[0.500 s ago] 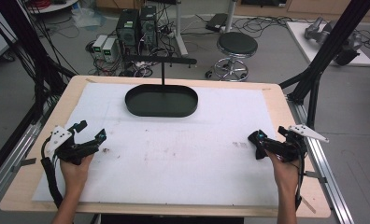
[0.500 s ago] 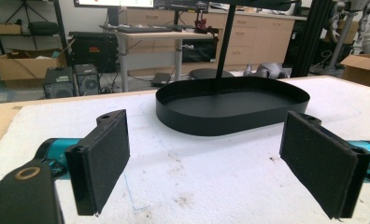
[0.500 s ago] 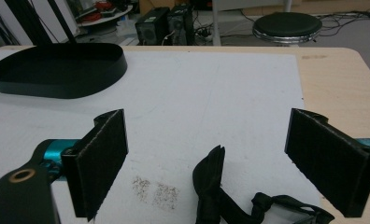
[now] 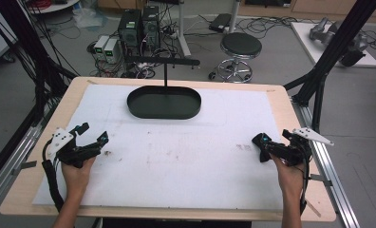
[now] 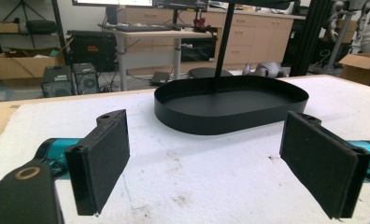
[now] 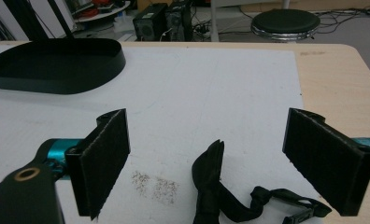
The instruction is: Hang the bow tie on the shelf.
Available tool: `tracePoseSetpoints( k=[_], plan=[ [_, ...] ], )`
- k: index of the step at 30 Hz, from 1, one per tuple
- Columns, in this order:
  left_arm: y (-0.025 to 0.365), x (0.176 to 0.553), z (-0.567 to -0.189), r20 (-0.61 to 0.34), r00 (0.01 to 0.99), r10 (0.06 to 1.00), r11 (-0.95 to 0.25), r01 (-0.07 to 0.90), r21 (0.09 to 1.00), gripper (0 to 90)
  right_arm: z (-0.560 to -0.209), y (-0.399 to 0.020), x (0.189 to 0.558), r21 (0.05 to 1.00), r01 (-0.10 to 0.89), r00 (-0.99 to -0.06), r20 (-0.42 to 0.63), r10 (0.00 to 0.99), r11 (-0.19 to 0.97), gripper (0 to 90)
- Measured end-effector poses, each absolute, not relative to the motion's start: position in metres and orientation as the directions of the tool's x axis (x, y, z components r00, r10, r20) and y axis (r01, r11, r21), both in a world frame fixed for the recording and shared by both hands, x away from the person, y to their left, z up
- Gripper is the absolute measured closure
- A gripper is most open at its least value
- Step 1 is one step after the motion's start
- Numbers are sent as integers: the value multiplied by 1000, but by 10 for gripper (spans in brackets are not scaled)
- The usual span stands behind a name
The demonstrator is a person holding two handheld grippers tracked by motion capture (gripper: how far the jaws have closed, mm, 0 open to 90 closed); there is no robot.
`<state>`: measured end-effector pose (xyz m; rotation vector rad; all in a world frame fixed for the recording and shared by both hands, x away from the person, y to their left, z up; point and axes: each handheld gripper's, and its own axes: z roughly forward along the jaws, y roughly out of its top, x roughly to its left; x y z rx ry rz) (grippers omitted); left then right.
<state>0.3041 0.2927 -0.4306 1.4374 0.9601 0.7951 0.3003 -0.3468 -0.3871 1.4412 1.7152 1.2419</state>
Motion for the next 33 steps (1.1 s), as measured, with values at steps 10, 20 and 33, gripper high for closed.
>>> tracePoseSetpoints(
  k=[10, 20, 33],
  plan=[
    [293, 305, -431, -60, 435, 898, 16, 104, 994, 162, -402, -349, 304, 878, 479, -247, 124, 961, 10, 286],
    [292, 305, -431, -59, 433, 899, 13, 107, 994, 162, -425, -338, 315, 807, 583, -239, 57, 969, 96, 471],
    [292, 305, -431, -60, 434, 899, 14, 108, 994, 163, -438, -334, 323, 765, 628, -230, 10, 973, 141, 597]
  ],
)
